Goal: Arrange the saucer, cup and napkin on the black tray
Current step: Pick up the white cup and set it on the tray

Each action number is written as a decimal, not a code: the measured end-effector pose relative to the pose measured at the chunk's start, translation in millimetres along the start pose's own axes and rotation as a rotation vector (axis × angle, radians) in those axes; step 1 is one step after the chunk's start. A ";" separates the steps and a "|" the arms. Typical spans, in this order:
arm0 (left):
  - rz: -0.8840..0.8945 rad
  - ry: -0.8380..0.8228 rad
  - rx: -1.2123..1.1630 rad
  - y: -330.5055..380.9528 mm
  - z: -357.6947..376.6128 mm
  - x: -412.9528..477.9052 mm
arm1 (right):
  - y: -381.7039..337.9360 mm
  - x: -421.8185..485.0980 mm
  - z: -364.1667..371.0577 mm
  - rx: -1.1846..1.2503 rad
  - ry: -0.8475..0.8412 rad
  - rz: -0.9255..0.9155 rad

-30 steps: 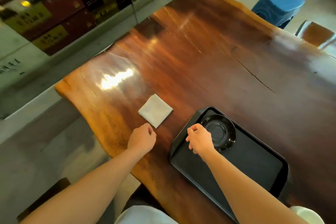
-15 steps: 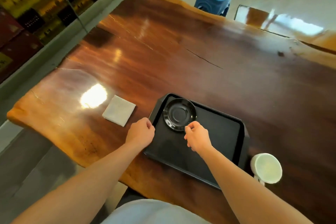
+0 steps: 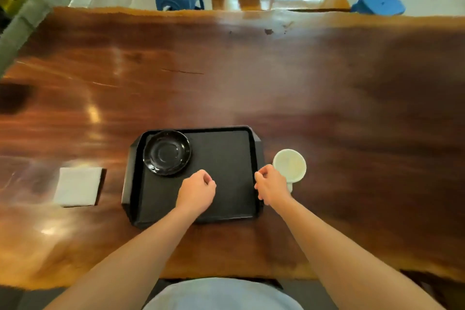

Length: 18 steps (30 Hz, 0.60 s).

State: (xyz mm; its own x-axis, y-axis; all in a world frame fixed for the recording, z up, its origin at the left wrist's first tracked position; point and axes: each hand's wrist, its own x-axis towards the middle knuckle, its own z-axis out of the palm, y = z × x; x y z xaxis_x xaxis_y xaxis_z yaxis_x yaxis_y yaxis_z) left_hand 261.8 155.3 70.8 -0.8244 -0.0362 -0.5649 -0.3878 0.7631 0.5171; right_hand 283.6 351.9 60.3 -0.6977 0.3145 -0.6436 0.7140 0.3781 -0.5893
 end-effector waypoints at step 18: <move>0.175 -0.262 0.081 83.8 114.2 19.0 | 98.0 12.3 -76.2 0.057 0.263 0.219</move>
State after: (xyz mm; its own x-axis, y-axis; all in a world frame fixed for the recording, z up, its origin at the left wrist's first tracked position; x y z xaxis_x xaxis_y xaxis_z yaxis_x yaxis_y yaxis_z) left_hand 260.8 292.2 30.0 -0.7377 0.2595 -0.6233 -0.2067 0.7921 0.5743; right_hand 340.7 459.2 31.8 -0.5131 0.5995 -0.6142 0.8454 0.2296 -0.4822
